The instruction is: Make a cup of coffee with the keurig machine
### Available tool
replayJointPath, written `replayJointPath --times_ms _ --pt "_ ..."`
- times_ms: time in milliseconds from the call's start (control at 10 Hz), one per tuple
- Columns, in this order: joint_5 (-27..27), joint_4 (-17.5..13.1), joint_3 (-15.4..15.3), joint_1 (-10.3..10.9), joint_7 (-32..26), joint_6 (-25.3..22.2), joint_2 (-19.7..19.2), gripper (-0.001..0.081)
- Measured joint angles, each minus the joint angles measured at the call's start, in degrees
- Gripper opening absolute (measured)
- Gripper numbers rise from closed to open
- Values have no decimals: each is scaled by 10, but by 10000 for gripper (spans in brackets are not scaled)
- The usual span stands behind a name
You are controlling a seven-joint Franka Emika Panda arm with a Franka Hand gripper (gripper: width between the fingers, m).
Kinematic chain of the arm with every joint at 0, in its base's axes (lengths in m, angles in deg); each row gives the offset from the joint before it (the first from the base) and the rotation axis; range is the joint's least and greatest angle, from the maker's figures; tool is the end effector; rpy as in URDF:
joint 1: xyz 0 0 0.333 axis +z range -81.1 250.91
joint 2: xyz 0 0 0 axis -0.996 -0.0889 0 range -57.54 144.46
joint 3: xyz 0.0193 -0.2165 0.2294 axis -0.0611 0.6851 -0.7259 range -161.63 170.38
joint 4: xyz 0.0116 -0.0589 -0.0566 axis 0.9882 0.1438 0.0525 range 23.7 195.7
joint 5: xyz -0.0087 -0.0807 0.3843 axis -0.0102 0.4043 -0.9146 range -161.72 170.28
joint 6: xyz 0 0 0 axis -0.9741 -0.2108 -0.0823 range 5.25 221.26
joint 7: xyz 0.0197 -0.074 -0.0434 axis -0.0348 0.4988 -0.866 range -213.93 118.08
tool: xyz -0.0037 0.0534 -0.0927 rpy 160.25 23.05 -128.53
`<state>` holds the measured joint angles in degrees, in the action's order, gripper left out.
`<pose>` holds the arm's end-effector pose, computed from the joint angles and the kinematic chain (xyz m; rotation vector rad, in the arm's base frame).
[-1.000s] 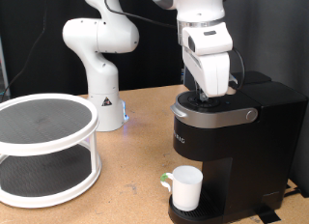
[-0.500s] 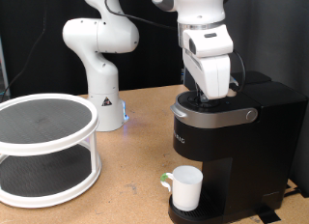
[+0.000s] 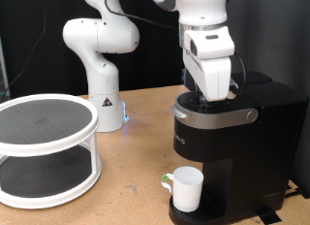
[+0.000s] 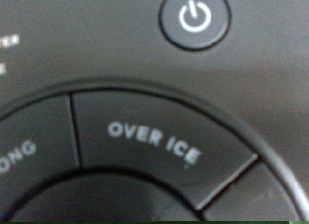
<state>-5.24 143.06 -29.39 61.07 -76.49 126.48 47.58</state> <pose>0.5165 0.1018 0.4269 -2.9098 -0.8803 -0.0359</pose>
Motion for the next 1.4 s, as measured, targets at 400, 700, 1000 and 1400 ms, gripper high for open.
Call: replayJointPath --times_ms 400,700,1000,1400 --pt "11 -12 0 0 12 -16 -10 4" --pt "11 -16 0 -1 13 -24 -13 4" --pt "13 -19 1 -2 13 -32 -15 4" --pt "17 -19 2 -4 13 -35 -15 4"
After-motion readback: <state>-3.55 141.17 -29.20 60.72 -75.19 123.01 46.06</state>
